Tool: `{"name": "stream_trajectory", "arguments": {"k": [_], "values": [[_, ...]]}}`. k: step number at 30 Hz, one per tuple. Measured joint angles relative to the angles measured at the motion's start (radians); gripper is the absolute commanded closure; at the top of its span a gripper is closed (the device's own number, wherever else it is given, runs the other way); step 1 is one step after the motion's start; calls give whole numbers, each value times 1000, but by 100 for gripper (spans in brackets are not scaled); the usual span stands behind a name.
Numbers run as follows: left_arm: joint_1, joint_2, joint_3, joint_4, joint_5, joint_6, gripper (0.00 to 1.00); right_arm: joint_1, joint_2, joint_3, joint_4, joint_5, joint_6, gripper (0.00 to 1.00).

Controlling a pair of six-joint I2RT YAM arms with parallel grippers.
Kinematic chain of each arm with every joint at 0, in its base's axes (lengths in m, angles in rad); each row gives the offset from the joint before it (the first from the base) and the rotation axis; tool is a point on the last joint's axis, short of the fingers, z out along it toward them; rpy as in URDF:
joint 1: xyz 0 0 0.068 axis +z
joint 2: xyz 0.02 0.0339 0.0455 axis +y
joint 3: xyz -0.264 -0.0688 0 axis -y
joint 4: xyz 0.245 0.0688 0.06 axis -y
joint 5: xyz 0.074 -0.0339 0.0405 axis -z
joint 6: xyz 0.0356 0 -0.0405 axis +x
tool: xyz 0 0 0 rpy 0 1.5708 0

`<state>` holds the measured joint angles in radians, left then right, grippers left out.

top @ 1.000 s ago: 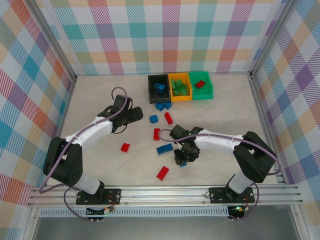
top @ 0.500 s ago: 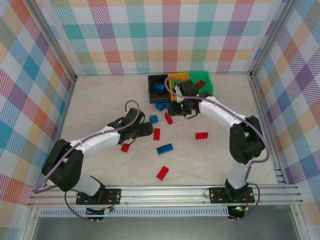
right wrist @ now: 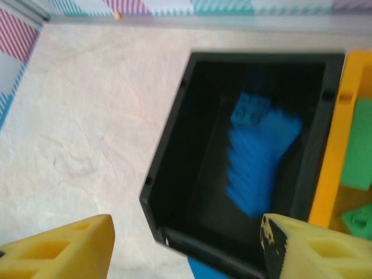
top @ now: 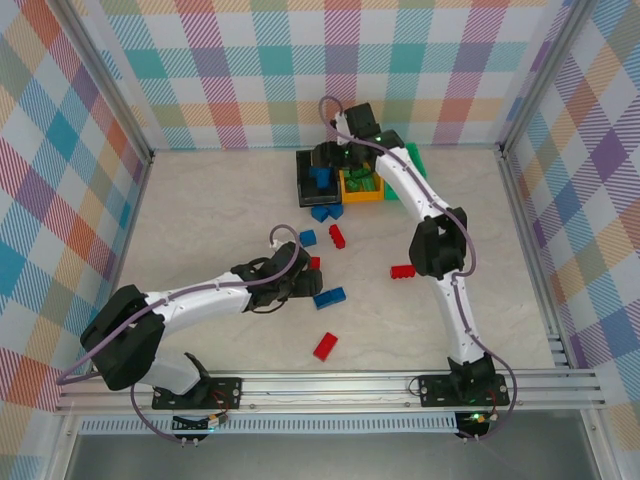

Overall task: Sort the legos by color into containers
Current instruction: Place the lego in the container, then pick up the lego from the middle-left of the table.

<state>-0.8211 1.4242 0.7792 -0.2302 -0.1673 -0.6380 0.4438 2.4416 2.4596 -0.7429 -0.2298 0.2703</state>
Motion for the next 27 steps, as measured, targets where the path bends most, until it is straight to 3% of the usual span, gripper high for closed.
{"name": "stream_trajectory", "arguments": {"k": [7,17,27], "values": [[-41,6,-5,5,-18,-5,23,19,-245,-536,104,-8,-3,32],[-41,101,45,-6,-37,34,23,24,-732,-1186,376,24,-25,30],[-41,184,151,-54,-33,97,23,24,-835,-1624,573,161,-25,30]]}}
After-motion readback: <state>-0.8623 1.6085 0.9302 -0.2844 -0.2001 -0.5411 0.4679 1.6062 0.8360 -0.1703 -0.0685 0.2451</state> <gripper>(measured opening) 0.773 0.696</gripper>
